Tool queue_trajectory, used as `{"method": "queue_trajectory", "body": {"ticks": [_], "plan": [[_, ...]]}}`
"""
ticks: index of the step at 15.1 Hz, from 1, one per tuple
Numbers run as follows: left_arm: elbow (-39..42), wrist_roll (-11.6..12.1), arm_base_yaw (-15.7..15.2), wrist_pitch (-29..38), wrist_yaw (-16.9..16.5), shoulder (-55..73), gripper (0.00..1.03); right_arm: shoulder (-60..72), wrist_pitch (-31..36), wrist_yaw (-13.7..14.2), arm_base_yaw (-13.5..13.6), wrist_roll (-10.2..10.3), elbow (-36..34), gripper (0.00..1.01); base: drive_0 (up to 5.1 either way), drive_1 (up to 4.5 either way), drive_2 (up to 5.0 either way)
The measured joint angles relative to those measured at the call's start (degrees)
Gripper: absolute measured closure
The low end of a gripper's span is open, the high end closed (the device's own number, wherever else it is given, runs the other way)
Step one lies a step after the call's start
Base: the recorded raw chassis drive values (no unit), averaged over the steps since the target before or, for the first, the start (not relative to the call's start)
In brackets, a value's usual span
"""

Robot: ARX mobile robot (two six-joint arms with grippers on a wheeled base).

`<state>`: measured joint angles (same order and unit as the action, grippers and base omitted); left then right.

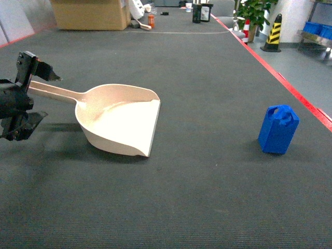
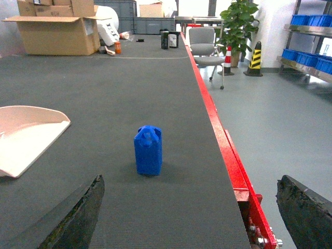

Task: Place part in tray to right shelf

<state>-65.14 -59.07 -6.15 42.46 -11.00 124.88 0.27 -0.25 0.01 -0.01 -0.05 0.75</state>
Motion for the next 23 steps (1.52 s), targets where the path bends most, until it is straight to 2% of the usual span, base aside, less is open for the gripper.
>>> {"method": "queue_trajectory", "body": {"ticks": [3, 4, 6, 8, 10, 11, 12, 15, 18, 19, 22, 23], "plan": [[-7.2, -0.1, 0.2, -3.2, -0.9, 4.6, 0.05, 0.0, 0.0, 0.0, 0.0, 0.0, 0.0, 0.03, 0.0, 0.0, 0.0], [-9.6, 0.9, 0.4, -4.1, -1.5, 6.1, 0.07, 0.0, 0.0, 0.0, 0.0, 0.0, 0.0, 0.03, 0.0, 0.0, 0.0], [-13.3, 1.4, 0.8, -5.6, -2.7, 8.7, 0.33, 0.0, 0.0, 0.0, 0.0, 0.0, 0.0, 0.03, 0.0, 0.0, 0.0], [-14.2, 0.5, 0.8, -3.8, -3.2, 9.1, 0.55, 0.0, 0.0, 0.0, 0.0, 0.0, 0.0, 0.03, 0.0, 0.0, 0.0], [-14.0, -2.6, 1.0, 0.0, -3.7, 9.1, 0.79, 0.0, 0.0, 0.0, 0.0, 0.0, 0.0, 0.03, 0.0, 0.0, 0.0], [-12.9, -5.2, 1.1, 2.4, -4.0, 8.8, 0.85, 0.0, 0.0, 0.0, 0.0, 0.0, 0.0, 0.03, 0.0, 0.0, 0.0], [-10.5, -6.8, 1.2, 4.2, -3.9, 7.4, 0.85, 0.0, 0.0, 0.0, 0.0, 0.0, 0.0, 0.03, 0.0, 0.0, 0.0], [-2.1, -9.3, 2.4, 11.3, -5.0, 0.8, 0.86, 0.0, 0.0, 0.0, 0.0, 0.0, 0.0, 0.03, 0.0, 0.0, 0.0], [4.8, -12.0, 5.9, 18.0, -5.1, -9.5, 0.86, 0.0, 0.0, 0.0, 0.0, 0.0, 0.0, 0.03, 0.0, 0.0, 0.0], [8.9, -15.6, 8.8, 21.0, -3.8, -13.8, 0.86, 0.0, 0.0, 0.0, 0.0, 0.0, 0.0, 0.03, 0.0, 0.0, 0.0], [14.6, -20.1, 14.4, 25.6, -0.8, -17.4, 0.86, 0.0, 0.0, 0.0, 0.0, 0.0, 0.0, 0.03, 0.0, 0.0, 0.0], [16.3, -21.6, 17.8, 26.6, 0.4, -18.3, 0.86, 0.0, 0.0, 0.0, 0.0, 0.0, 0.0, 0.03, 0.0, 0.0, 0.0]]}}
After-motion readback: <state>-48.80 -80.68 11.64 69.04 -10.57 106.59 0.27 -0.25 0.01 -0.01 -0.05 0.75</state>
